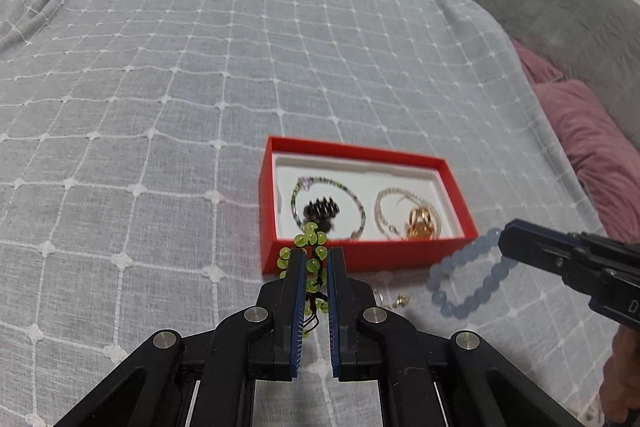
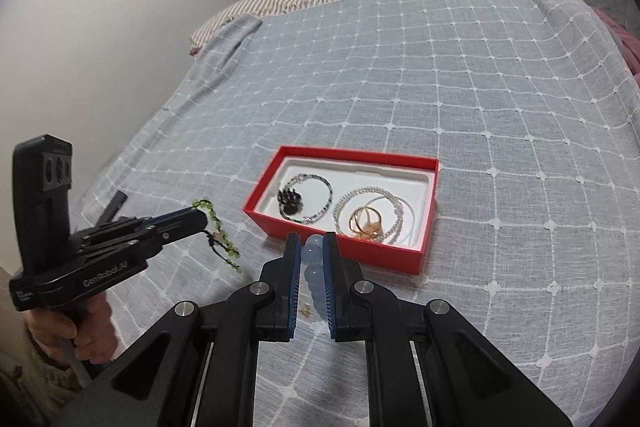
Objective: Organize jewelry
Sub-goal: 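Carry both bracelets over the red box and lower them inside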
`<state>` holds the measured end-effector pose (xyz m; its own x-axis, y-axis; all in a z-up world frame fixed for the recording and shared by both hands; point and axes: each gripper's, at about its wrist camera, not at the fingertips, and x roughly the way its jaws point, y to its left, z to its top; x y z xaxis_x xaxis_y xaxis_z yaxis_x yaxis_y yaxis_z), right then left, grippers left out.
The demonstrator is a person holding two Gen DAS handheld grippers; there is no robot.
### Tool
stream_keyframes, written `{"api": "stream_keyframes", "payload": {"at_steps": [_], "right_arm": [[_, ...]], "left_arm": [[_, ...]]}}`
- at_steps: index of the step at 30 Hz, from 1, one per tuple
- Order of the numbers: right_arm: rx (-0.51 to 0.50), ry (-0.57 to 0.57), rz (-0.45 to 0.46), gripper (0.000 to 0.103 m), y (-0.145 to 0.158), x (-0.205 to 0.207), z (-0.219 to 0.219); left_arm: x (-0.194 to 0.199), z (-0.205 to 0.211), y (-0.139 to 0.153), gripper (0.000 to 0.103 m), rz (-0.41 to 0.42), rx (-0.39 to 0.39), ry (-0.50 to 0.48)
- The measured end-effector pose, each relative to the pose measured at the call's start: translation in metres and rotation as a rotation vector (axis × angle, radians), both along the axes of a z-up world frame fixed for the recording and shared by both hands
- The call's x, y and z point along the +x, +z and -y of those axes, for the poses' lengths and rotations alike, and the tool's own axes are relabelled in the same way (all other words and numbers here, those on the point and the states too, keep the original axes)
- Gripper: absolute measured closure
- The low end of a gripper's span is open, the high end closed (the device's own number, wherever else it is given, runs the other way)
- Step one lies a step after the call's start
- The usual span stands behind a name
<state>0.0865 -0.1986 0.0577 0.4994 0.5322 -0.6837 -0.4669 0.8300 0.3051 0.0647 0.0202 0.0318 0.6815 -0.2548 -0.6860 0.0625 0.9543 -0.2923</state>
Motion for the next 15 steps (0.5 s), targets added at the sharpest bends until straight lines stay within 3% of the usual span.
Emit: {"api": "stream_keyframes", "payload": {"at_steps": [5,15], "right_arm": [[0.046,0.016,0.007,0.092,0.011,0.005,-0.003],[0.152,0.018,-0.024,0.092,0.013,0.035,-0.015]], "left_arm": [[0.011,-0.007,0.008,0.098,0.013,-0.071,0.024],[0.044,0.002,0.021,0.098,0.066,-0.095,0.023]]}}
